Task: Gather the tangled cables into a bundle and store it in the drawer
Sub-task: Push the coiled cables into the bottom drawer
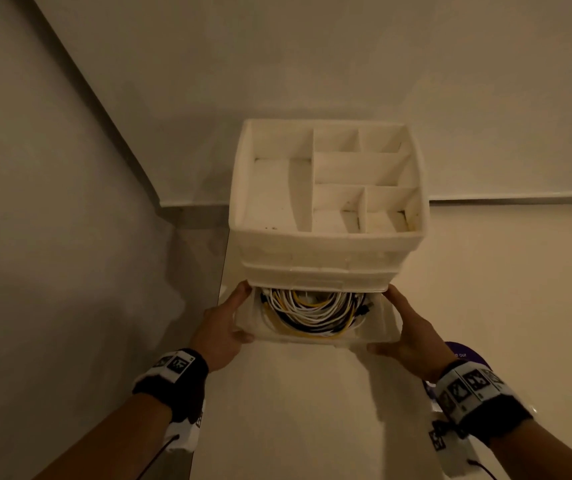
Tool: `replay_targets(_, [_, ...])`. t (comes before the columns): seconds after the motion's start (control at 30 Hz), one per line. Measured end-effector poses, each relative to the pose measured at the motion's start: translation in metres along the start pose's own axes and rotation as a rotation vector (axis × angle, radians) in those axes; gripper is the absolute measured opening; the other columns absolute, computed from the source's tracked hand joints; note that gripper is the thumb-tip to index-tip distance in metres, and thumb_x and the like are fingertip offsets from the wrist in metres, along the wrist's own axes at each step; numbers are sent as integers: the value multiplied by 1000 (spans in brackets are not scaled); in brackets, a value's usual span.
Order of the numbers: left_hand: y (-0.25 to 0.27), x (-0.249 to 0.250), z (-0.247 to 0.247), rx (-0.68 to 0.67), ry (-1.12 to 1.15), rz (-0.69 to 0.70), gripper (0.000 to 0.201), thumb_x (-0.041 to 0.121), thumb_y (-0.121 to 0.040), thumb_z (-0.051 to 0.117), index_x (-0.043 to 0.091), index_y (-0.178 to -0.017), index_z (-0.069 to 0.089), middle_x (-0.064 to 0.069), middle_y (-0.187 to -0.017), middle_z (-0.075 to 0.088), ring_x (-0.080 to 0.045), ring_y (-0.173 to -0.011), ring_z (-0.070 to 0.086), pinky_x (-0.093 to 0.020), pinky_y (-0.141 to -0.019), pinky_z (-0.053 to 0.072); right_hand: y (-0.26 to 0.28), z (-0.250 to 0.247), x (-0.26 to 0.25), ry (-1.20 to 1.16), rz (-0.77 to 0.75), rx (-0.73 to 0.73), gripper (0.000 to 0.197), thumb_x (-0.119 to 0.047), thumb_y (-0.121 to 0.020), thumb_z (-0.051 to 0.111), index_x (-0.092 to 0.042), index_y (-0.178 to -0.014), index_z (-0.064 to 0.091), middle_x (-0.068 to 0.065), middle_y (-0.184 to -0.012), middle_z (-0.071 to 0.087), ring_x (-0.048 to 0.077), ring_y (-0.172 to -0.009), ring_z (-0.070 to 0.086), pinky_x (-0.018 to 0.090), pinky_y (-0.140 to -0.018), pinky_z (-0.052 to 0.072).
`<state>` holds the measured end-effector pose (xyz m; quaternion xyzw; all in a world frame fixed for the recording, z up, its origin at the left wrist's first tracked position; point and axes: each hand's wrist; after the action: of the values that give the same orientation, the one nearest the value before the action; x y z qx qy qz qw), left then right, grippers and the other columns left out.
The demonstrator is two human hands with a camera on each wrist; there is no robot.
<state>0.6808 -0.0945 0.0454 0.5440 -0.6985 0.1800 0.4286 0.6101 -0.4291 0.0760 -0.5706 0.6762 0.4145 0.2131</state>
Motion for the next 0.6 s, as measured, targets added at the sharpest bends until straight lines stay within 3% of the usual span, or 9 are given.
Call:
replay_targets(0.03, [-2,-4,3,20,14,-8,98,-6,-77,73,52,-136,22,33,-133,39,9,-125,35,4,-96,26,-1,1,1,2,-5,54,101,-15,-70,85,-47,-140,19,-26,-129,37,5,-117,38,23,-99,29])
replay_targets(0.1, [-7,-9,9,77,33,-32,89,-6,-78,71,36,-146,31,16,-143,45,0,-132,39,-17,-110,33,-5,5,3,1,-4,148,92,-16,-70,85,-38,-143,31,-23,-130,40,6,-119,41,23,-100,30])
replay_targets(0.13, [-9,-11,12,112,34,-49,85,-7,-79,70,30,-147,35,11,-143,48,-4,-133,42,-26,-112,34,-6,7,5,-8,7,186,88,-17,-70,85,-34,-142,36,-22,-129,44,7,-119,43,23,-99,31])
replay_targets(0.2, [-13,-11,19,187,28,-75,77,-8,-80,67,25,-144,42,7,-139,53,-9,-131,46,-35,-112,37,-9,12,5,-31,31,249,82,-17,-70,85,-30,-140,43,-18,-131,50,11,-122,48,23,-99,33])
replay_targets(0.33, [-20,-6,30,335,30,-120,59,-6,-82,67,20,-133,55,0,-126,64,-16,-118,57,-36,-103,46,-15,18,6,-45,56,372,65,-18,-73,83,-28,-131,54,-9,-128,62,18,-121,56,24,-98,36])
replay_targets(0.5, [-29,-5,37,423,42,-164,42,-3,-84,64,22,-118,62,-2,-110,70,-22,-103,63,-41,-93,52,-19,24,-1,-62,103,467,53,-18,-77,79,-22,-125,58,-5,-120,68,18,-114,61,20,-93,35])
replay_targets(0.6, [-34,-2,39,471,39,-176,30,1,-86,63,16,-112,65,-3,-101,72,-22,-96,65,-34,-88,53,-24,28,-3,-87,147,515,44,-20,-79,78,-19,-120,61,2,-116,70,21,-112,63,21,-93,36])
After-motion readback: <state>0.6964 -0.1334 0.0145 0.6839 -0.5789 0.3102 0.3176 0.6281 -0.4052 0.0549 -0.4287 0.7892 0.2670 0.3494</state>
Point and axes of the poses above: each hand's wrist, its own y-axis away from the middle knuckle, its own z-axis out of the palm, x = y × z
